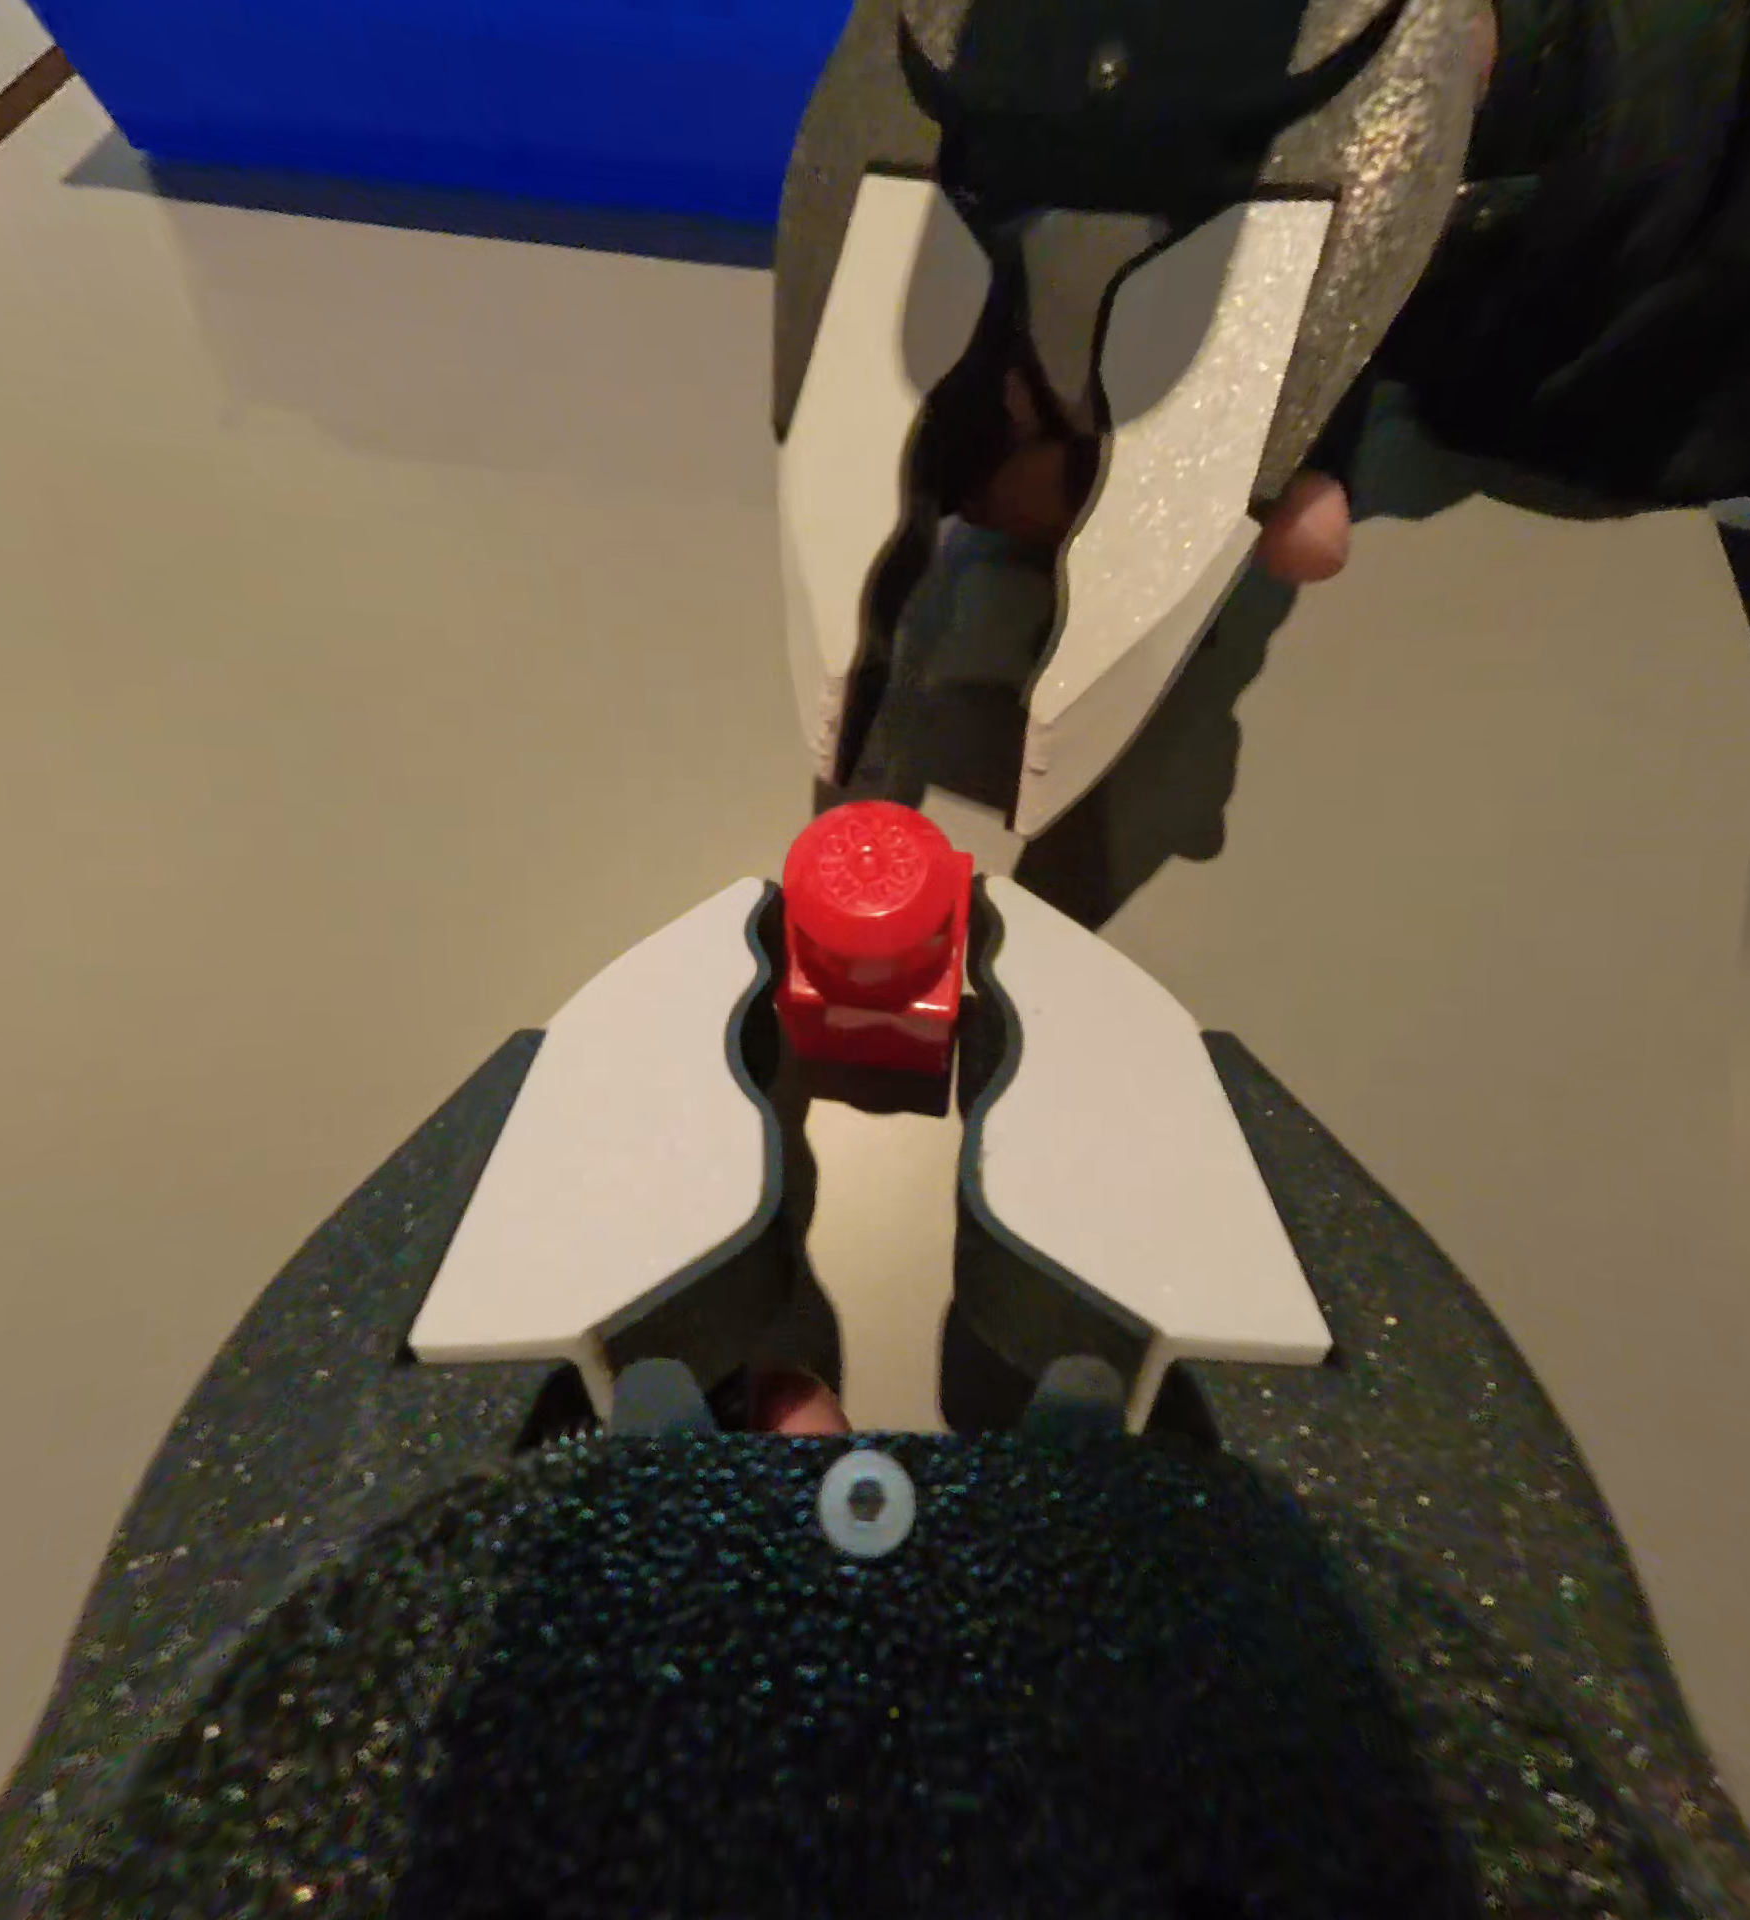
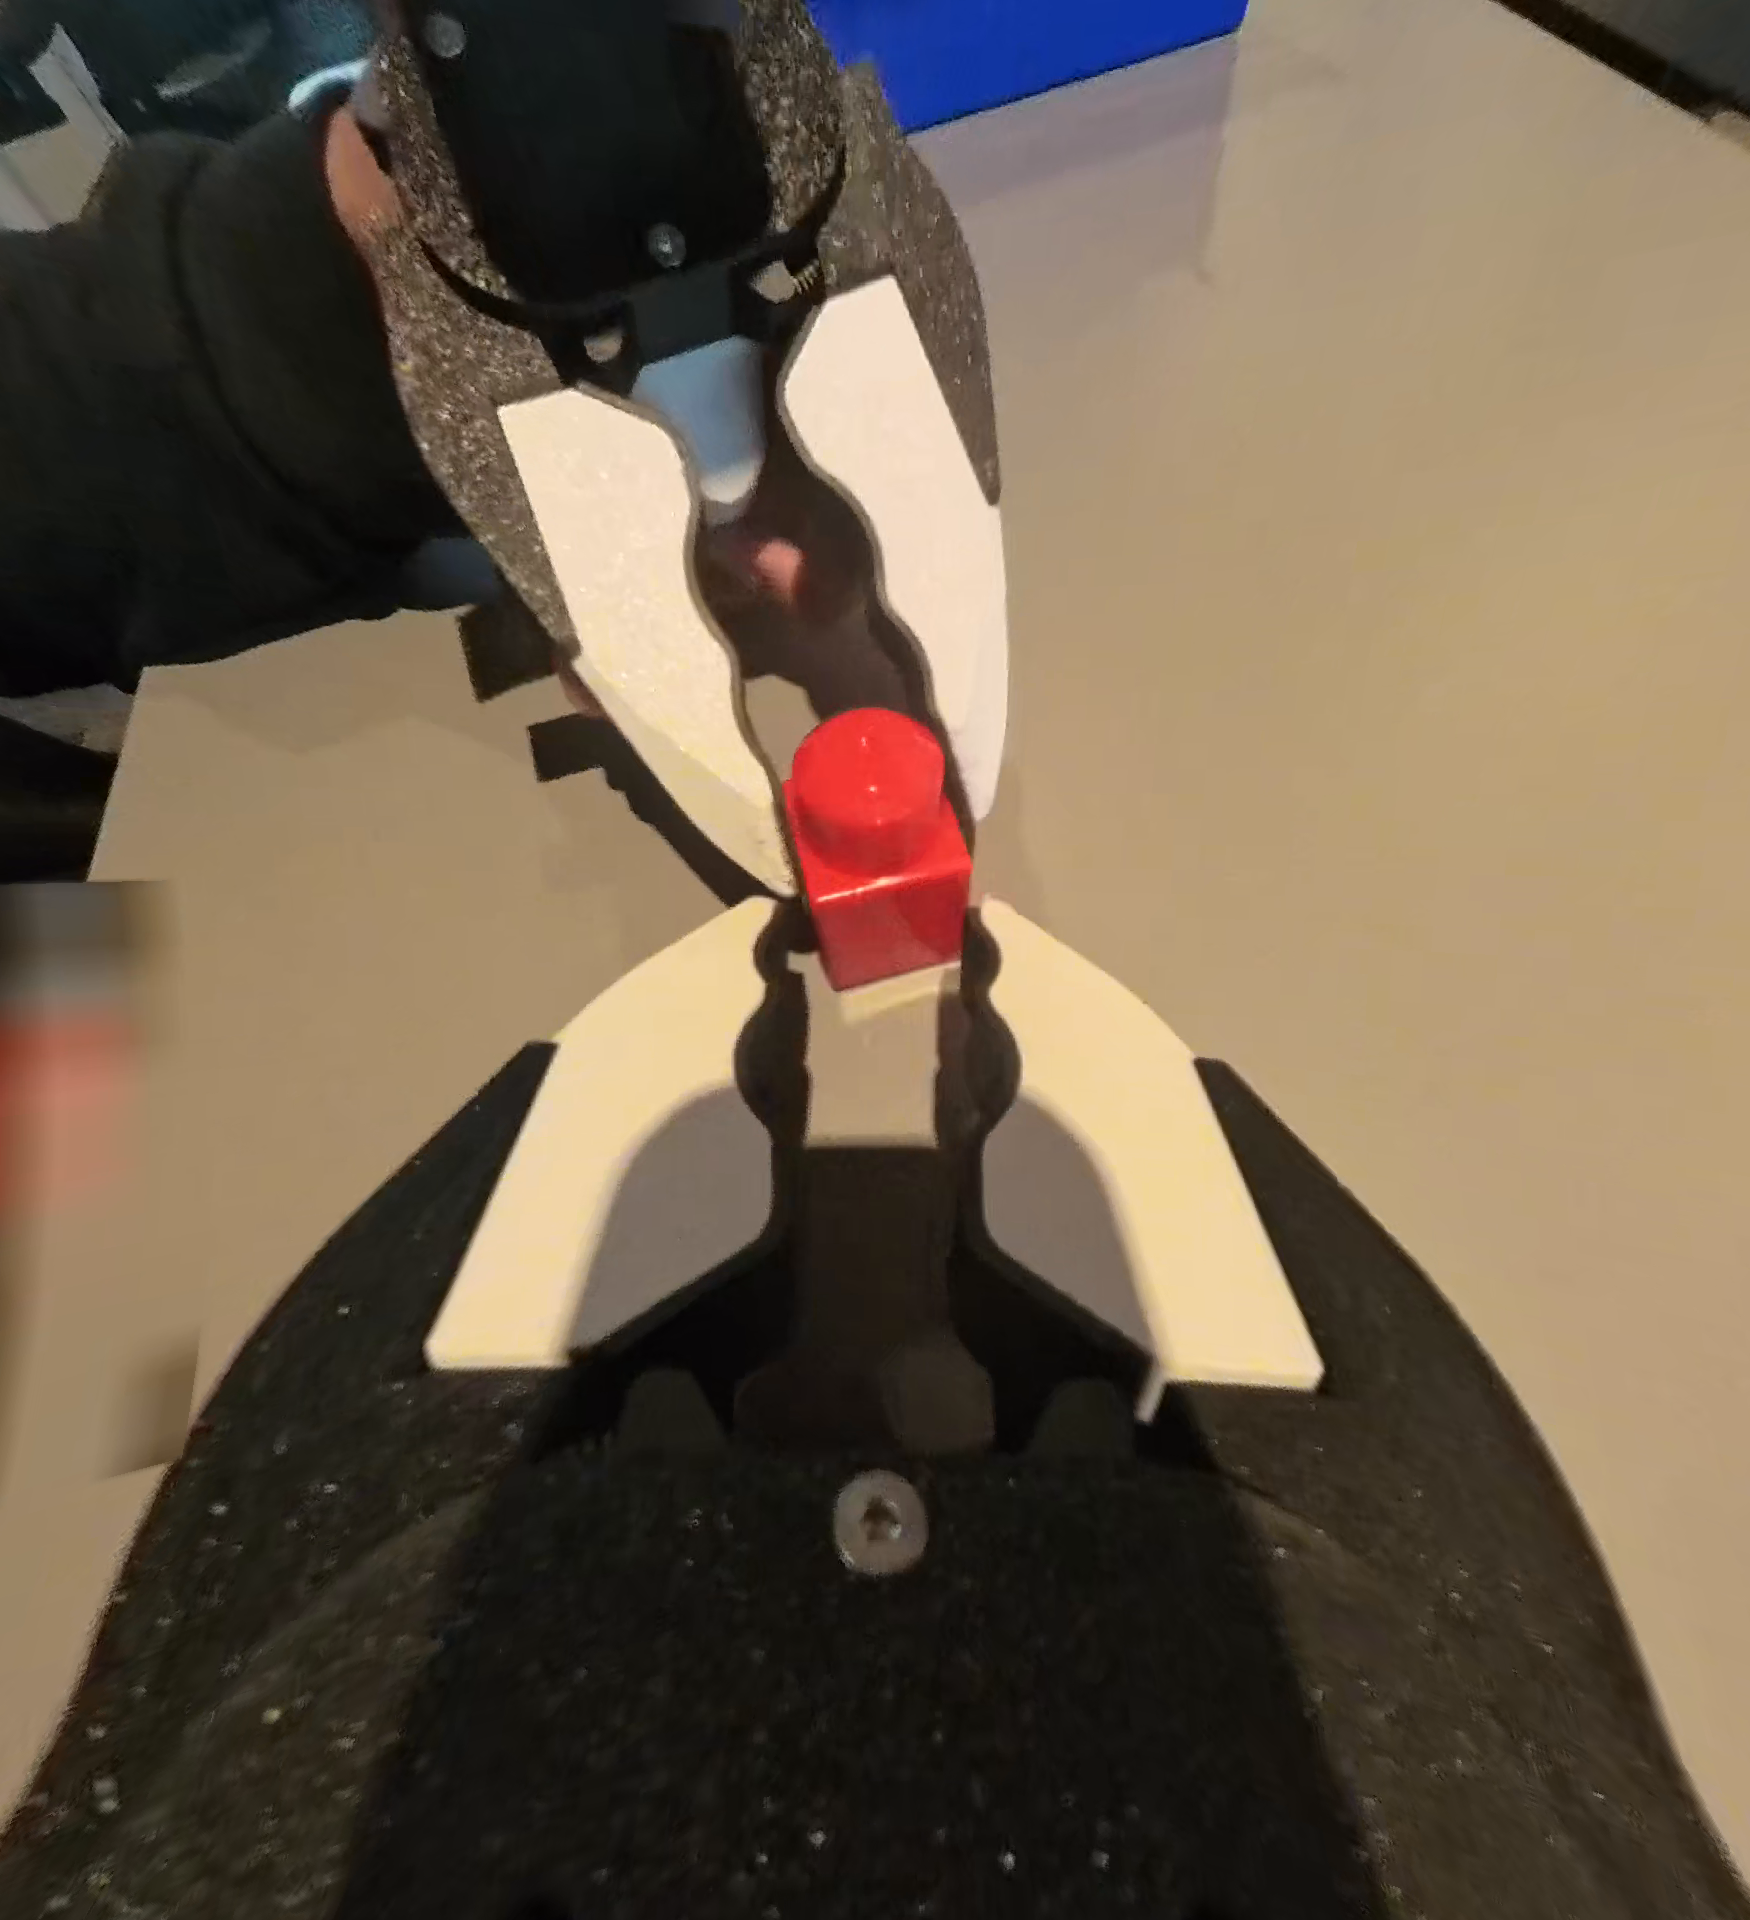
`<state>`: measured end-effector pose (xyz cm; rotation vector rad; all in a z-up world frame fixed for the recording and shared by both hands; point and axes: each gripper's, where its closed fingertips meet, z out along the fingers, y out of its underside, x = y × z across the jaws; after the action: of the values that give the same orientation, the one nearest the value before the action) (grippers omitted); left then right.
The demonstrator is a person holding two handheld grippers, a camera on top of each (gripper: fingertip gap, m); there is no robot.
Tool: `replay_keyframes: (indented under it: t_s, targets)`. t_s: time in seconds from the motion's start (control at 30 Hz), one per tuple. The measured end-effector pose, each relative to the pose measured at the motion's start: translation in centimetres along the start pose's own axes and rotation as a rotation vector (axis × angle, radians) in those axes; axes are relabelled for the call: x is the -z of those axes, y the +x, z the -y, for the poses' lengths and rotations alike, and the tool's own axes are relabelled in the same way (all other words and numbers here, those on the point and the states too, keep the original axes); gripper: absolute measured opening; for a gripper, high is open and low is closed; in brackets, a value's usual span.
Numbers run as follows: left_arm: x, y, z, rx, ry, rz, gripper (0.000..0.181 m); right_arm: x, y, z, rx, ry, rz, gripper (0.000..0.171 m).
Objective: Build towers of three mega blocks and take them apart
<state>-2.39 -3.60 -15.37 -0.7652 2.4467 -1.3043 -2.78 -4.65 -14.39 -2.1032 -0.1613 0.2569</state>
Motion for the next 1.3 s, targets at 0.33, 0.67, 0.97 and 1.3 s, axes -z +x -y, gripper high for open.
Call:
replay_keyframes:
  t_s: [0.33,0.67,0.97,1.3]
  targets:
    - [0.2,-0.4,0.7,-0.019,0.035,0.053,0.068,-0.2,-0.8,-0.1,0.056,-0.007,0.023,0.043]
    - [21.4,-9.3,2.4,0.300,0.483,0.575,0.070,0.2,-0.4,0.3,0.006,0.035,0.036,0.043]
    - [40.9,-14.5,-17.7,0.725,-0.081,1.196,0.055,0.0,-0.4,0.3,-0.006,0.028,0.047,0.042]
    - [38.4,-15.3,-22.9,0.803,-0.329,1.086,0.053,0.3,-0.3,0.4,-0.031,0.051,0.052,0.041]
